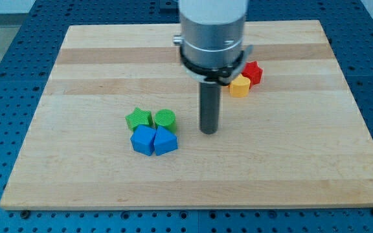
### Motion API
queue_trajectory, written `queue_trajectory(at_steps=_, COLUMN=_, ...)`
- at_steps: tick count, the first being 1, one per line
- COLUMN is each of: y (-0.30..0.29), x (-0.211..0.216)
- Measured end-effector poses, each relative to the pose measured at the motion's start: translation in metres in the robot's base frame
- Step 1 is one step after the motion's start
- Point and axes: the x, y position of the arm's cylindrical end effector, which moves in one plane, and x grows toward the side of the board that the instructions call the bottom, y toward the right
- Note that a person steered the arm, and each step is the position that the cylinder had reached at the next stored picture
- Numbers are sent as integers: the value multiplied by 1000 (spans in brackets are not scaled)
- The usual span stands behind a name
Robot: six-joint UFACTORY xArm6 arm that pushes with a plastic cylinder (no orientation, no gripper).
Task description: Slide the green star to the top left corner of the board
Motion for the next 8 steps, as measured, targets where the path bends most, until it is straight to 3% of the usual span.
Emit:
queue_trajectory(at_steps=3, y=3, x=68)
queue_trajectory(at_steps=6, y=-113, x=79)
queue_trajectory(at_steps=8, y=-113, x=72)
